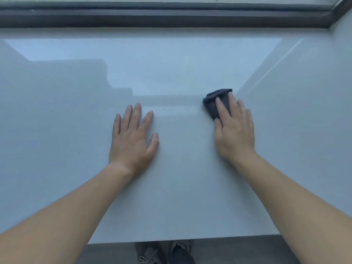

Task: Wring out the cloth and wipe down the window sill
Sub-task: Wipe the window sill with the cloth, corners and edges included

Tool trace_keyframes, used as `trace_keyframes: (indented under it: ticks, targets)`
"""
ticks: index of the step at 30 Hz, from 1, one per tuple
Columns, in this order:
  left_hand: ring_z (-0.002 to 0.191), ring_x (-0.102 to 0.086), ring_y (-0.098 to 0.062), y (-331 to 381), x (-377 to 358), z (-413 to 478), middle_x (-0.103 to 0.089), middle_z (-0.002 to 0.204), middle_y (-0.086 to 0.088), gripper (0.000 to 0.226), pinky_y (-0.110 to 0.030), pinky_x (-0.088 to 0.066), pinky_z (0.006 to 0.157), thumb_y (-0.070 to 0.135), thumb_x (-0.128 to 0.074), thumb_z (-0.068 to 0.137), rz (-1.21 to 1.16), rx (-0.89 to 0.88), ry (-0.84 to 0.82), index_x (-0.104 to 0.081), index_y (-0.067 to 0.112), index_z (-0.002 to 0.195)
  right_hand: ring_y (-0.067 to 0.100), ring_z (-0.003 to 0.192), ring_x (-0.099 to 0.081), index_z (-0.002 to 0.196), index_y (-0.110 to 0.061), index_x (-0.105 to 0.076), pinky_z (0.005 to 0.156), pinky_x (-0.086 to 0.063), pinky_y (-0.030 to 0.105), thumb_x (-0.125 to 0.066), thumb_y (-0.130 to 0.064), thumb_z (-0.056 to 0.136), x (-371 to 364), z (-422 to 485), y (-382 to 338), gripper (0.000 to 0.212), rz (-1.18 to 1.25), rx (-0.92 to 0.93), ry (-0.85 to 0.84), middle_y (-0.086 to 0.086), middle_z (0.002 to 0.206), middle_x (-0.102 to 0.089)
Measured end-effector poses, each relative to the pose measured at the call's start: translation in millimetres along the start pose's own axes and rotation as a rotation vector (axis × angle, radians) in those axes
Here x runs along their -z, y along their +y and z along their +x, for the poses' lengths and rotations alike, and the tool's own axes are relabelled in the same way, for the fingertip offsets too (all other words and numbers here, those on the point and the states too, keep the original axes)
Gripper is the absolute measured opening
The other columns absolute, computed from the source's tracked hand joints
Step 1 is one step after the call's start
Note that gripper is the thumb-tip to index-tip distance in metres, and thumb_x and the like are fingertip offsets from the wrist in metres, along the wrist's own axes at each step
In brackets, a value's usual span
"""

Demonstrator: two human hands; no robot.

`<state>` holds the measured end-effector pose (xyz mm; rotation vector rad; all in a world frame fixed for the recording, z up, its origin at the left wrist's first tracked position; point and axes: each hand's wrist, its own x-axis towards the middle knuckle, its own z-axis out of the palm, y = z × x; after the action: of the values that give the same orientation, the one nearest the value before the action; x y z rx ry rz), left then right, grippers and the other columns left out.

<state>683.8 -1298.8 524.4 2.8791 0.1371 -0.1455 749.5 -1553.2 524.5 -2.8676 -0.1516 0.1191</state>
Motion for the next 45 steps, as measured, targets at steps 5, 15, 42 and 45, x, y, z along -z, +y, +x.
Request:
trace_keyframes:
  ticks: [5, 15, 42, 45]
  targets:
    - [0.153, 0.005, -0.017, 0.5, 1.4, 1.1, -0.005, 0.167, -0.002, 0.068, -0.045, 0.003, 0.123, 0.049, -0.024, 0.091, 0.009, 0.003, 0.011, -0.024, 0.026, 0.155, 0.034, 0.149, -0.019, 0.152, -0.027, -0.034, 0.121, -0.014, 0.053, -0.045, -0.025, 0.094, -14.5, -18.1, -36.6, 0.059, -0.038, 0.306, -0.026, 0.004, 0.164, -0.018]
    - [0.153, -0.003, -0.022, 0.8, -2.1, 1.2, -0.014, 0.165, -0.006, 0.067, -0.046, 0.000, 0.123, 0.048, -0.028, 0.091, 0.005, -0.012, 0.041, -0.031, 0.023, 0.153, 0.032, 0.150, -0.014, 0.154, -0.030, -0.027, 0.121, -0.010, 0.051, -0.038, -0.027, 0.097, -9.9, 35.3, -42.3, 0.058, -0.021, 0.152, 0.006, 0.002, 0.166, -0.012]
    - [0.153, 0.007, -0.019, -32.8, 23.8, 147.3, -0.002, 0.167, -0.005, 0.066, -0.045, 0.005, 0.123, 0.049, -0.027, 0.094, 0.036, 0.012, 0.021, -0.020, 0.026, 0.155, 0.032, 0.149, -0.014, 0.154, -0.028, -0.027, 0.122, -0.009, 0.048, -0.033, -0.030, 0.098, -7.0, 147.2, -51.4, 0.056, -0.085, 0.308, -0.081, 0.002, 0.166, -0.012]
    - [0.152, 0.009, -0.017, -32.1, 23.8, 147.7, 0.000, 0.167, -0.004, 0.067, -0.044, 0.006, 0.123, 0.051, -0.024, 0.093, 0.031, 0.013, 0.015, -0.019, 0.026, 0.155, 0.032, 0.149, -0.013, 0.155, -0.028, -0.024, 0.121, -0.009, 0.049, -0.033, -0.030, 0.100, 1.8, 187.8, -40.8, 0.056, -0.038, -0.011, -0.001, 0.002, 0.166, -0.009]
